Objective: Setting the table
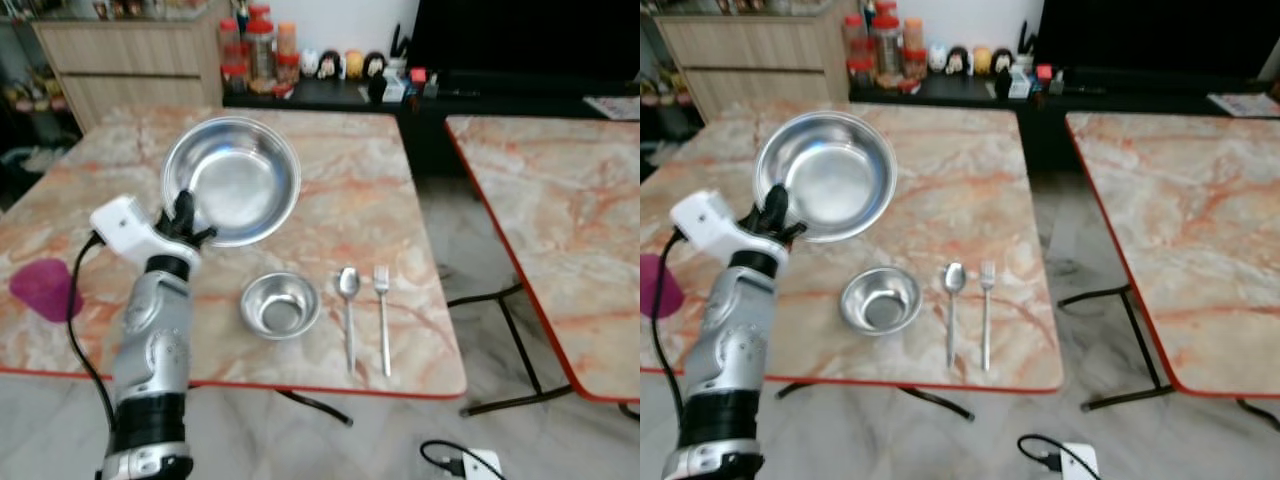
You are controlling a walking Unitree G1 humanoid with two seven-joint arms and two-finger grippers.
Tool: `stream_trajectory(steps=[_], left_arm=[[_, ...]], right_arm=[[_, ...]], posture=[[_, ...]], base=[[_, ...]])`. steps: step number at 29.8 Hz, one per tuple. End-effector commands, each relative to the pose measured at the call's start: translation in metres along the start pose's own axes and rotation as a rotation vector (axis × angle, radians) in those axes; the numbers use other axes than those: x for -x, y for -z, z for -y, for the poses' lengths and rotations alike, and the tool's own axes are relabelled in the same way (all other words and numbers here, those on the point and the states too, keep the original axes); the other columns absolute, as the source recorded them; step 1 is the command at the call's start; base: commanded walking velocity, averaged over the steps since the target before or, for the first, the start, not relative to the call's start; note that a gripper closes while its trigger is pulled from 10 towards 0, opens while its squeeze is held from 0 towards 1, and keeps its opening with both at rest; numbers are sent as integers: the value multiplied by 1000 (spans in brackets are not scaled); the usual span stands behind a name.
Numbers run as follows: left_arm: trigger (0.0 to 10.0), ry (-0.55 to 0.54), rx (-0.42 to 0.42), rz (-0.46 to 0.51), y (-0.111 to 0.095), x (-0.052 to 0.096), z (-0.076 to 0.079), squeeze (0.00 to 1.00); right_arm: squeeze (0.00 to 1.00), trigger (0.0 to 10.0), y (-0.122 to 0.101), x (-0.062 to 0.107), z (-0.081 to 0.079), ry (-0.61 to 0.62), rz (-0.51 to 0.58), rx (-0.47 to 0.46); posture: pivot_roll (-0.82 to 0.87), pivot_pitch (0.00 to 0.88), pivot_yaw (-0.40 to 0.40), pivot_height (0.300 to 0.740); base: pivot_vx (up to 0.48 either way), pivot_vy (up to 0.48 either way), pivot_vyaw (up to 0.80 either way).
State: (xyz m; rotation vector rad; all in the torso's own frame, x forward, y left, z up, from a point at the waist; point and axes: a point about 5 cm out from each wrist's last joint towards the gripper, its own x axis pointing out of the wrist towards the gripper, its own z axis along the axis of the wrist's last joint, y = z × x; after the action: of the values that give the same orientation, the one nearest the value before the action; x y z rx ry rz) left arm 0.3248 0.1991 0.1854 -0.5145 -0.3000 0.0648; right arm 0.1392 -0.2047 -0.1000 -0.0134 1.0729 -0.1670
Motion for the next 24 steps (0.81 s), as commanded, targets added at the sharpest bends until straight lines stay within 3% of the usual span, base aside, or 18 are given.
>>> stream_trajectory(steps=[1, 24], left_arm=[[10000, 32, 15, 15, -1, -3, 12, 0], [10000, 48, 24, 9, -2, -4, 16, 0]], right_arm=[[0, 10000, 4, 1, 6, 15, -10, -5], [0, 10000, 10, 2, 5, 13, -23, -35]], posture=[[22, 0, -13, 725], [20, 0, -11, 725]], base=[[0, -428, 0], [0, -427, 0]])
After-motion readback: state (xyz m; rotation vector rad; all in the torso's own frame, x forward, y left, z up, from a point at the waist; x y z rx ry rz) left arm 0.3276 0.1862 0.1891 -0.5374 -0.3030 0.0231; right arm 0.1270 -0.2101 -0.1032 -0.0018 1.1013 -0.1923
